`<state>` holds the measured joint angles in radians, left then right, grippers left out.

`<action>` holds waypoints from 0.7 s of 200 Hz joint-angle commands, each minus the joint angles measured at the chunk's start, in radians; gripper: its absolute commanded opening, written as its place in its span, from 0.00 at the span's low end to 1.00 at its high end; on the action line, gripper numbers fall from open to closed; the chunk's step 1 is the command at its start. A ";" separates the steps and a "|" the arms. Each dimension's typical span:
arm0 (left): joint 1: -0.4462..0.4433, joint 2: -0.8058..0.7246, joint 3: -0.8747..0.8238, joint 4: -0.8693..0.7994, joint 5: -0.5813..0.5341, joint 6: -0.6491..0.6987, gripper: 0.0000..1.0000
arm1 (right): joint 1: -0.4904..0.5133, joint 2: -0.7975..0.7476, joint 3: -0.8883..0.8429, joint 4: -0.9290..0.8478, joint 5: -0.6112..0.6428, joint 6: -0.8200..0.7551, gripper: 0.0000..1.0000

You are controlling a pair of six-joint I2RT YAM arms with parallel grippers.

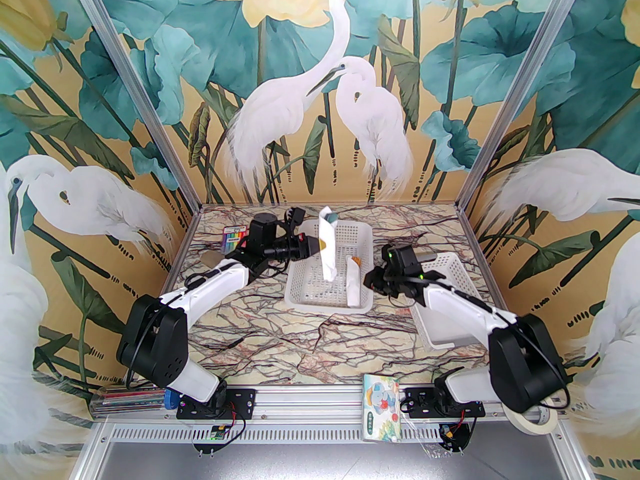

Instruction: Place the utensils on the paper napkin and roll it up

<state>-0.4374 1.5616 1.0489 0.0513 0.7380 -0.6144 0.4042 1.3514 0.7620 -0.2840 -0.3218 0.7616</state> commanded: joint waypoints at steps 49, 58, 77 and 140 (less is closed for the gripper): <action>-0.055 0.007 -0.032 -0.111 -0.082 0.010 0.00 | 0.033 -0.066 -0.096 0.062 -0.016 0.035 0.19; -0.061 0.019 -0.025 -0.128 -0.092 0.011 0.00 | 0.033 -0.077 -0.096 0.060 -0.009 0.027 0.27; -0.068 0.048 -0.014 -0.149 -0.102 0.010 0.00 | 0.032 -0.115 -0.079 0.022 0.024 -0.005 0.41; -0.093 0.160 0.058 -0.196 -0.144 0.013 0.00 | 0.028 -0.326 -0.008 -0.155 0.216 -0.111 0.67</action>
<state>-0.5140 1.6772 1.0519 -0.1089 0.6323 -0.6132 0.4320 1.0920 0.7082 -0.3492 -0.2138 0.7120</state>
